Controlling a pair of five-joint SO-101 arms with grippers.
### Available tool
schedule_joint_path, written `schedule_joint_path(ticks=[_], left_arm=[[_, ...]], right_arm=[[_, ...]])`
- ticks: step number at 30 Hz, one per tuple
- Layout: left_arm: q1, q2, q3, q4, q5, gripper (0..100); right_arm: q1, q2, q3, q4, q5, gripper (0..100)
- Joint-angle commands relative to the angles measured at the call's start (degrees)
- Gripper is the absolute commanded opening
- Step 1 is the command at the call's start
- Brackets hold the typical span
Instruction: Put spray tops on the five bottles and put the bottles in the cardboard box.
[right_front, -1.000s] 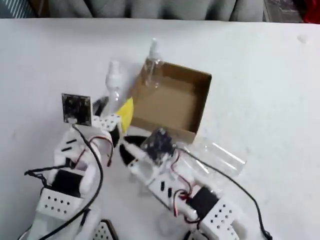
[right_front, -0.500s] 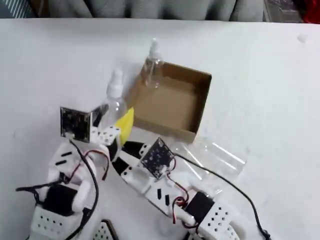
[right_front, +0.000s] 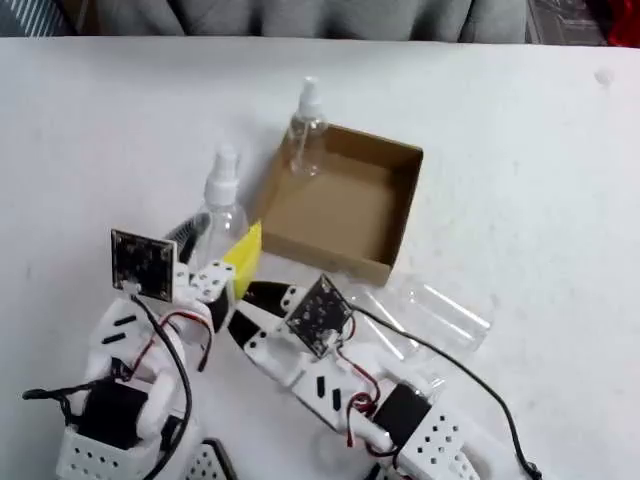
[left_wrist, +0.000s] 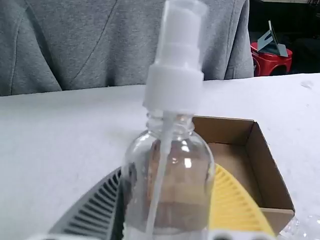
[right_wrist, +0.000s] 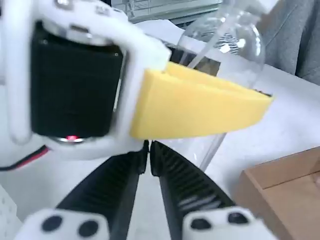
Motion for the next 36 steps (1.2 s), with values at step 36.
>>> schedule_joint_path(ticks=[36], left_arm=[[2.24,-1.36,-3.60,3.25,-0.70,2]], right_arm=[[7.25,15.34,-2.55,-10.95,-0.35,1.5]])
